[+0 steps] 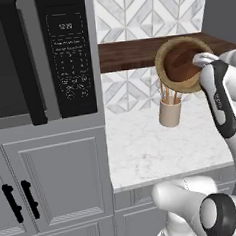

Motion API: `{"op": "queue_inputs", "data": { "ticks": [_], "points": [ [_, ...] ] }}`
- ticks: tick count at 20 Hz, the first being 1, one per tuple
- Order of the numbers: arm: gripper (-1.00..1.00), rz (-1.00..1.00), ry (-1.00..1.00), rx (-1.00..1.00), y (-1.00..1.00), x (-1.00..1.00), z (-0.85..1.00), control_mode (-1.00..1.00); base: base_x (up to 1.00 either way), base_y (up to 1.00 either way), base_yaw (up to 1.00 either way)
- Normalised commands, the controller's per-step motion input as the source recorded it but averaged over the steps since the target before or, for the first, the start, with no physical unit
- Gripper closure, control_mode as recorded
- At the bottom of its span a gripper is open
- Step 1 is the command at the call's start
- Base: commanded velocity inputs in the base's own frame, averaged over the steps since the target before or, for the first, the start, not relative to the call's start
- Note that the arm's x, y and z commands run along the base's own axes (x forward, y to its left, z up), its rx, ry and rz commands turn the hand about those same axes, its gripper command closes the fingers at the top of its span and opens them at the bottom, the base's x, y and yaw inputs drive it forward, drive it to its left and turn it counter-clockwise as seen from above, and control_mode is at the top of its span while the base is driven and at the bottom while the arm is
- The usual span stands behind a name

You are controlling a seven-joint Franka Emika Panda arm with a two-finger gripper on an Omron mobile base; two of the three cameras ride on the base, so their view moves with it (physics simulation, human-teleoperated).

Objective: Pick up the bowls on the counter and stack them on top of one another in the open cabinet. Place the smaller bowl on top of the larger bowl.

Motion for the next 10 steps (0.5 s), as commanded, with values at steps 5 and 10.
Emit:
{"op": "queue_inputs", "data": {
  "ticks": [5, 10],
  "points": [
    [1.00, -0.18, 0.05, 0.08, 0.27, 1.00, 0.74, -1.00, 0.00, 0.00, 0.00],
    [1.00, -0.17, 0.02, 0.03, 0.33, 1.00, 0.03, -1.00, 0.00, 0.00, 0.00]
  ]
}}
